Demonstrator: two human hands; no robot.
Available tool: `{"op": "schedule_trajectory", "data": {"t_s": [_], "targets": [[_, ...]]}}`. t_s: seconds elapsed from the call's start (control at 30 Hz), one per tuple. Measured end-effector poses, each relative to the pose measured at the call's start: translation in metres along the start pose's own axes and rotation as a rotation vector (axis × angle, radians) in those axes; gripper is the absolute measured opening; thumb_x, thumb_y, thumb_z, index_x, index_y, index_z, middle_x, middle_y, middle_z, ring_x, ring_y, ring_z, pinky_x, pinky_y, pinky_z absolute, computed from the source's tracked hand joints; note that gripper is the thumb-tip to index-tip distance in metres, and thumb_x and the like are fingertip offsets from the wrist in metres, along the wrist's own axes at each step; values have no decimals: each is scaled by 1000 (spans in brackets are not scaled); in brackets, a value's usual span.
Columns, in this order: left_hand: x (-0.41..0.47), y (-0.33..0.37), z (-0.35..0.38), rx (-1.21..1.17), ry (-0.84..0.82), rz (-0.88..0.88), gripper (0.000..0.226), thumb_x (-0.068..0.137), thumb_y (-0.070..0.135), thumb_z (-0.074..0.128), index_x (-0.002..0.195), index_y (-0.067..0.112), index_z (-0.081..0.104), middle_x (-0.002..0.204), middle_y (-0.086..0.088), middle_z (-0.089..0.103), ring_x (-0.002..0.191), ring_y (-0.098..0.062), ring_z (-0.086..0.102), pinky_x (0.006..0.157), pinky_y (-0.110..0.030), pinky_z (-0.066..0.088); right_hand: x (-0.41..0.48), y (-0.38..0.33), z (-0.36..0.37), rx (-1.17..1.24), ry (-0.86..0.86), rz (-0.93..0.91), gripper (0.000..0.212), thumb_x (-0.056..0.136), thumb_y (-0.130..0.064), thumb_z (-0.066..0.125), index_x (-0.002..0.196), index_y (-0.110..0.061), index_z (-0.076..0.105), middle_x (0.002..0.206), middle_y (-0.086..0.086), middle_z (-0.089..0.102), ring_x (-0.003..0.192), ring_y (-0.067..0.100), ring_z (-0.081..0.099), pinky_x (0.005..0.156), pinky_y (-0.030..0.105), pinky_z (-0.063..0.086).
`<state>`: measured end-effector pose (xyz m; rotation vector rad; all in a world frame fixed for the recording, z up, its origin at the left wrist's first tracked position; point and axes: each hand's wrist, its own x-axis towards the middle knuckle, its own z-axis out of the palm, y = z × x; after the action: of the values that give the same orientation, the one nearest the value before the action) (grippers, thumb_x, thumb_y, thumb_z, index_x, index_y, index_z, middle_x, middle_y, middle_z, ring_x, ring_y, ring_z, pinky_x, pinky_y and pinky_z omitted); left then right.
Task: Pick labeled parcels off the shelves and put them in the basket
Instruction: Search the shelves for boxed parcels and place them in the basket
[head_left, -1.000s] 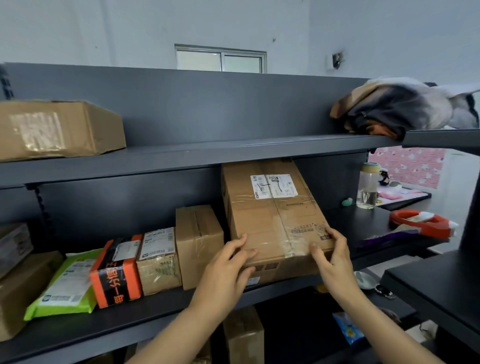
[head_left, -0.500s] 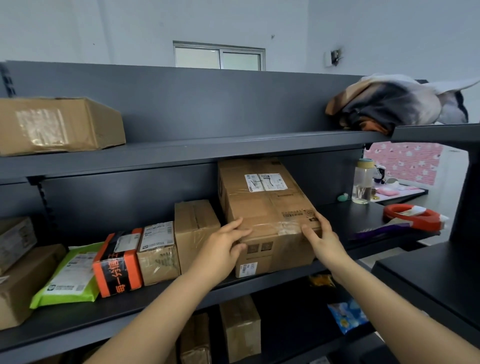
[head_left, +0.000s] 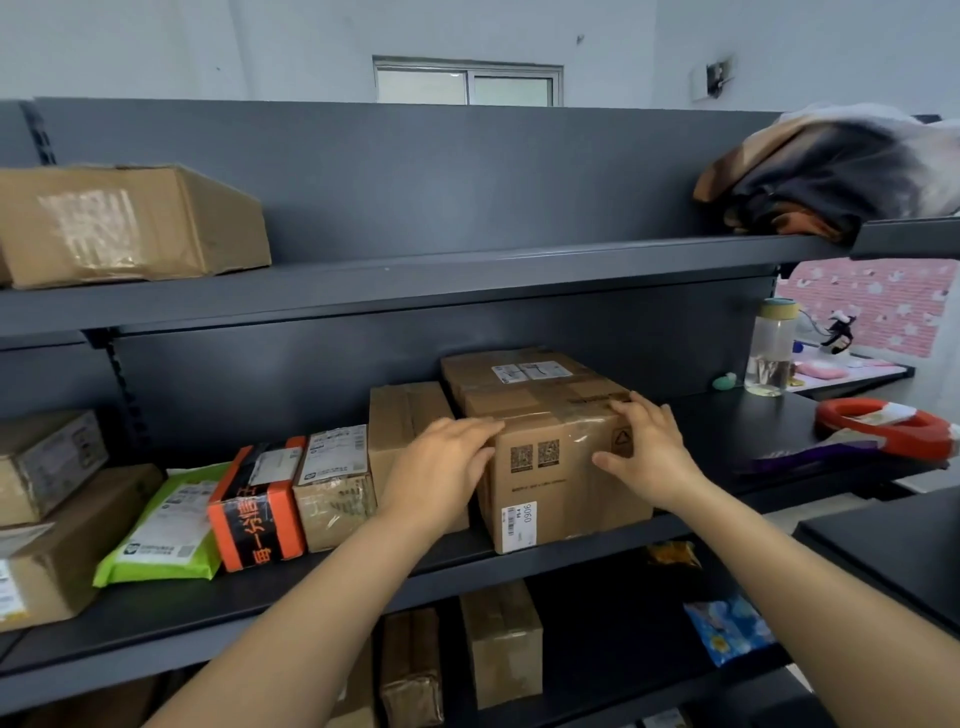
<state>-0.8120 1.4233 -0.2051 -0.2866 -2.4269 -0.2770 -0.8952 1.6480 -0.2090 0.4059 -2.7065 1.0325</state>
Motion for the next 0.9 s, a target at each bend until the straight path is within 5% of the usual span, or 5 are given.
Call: {"op": "schedule_trajectory", "data": {"t_s": [0.07,0.13,0.43,0.6,0.9], "targets": [[-3,-9,-9,52,95,27,34,87,17,64,121,18,63,117,1,67,107,-20,59,84,-34,52,5,2,-5,31,-14,30,79,82,-24,71,147,-19,27,159,0,7,146,28,-6,117,46,6],[-6,-21,-17,98,102,-26,39,88,20,64,126,16,59,123,-2,63,115,-21,54,94,-36,46,8,3,-7,-7,-18,57,80,80,-28,73,146,-20,28,159,0,8,146,28,-3,117,52,8],[-30,-88,-28,142,-155,-394,54,93,38,54,143,25,38,150,-4,36,139,-21,29,113,-37,28,-8,-29,12,-387,52,-7,98,75,-54,69,149,-27,12,159,-2,-3,144,27,-15,111,64,2],[-35,-98,-21,65,-217,-377,63,92,42,54,147,34,25,153,-4,29,141,-21,24,112,-43,28,-23,-73,40,-482,-21,-347,96,79,-55,63,148,-37,-1,158,-9,-9,144,22,-17,111,60,-4],[-21,-85,-7,10,-205,-339,54,94,37,53,144,31,34,155,2,25,142,-19,25,115,-32,22,-7,-59,51,-599,19,-332,72,90,-46,53,148,-36,12,156,-9,15,145,20,6,114,60,4]]}}
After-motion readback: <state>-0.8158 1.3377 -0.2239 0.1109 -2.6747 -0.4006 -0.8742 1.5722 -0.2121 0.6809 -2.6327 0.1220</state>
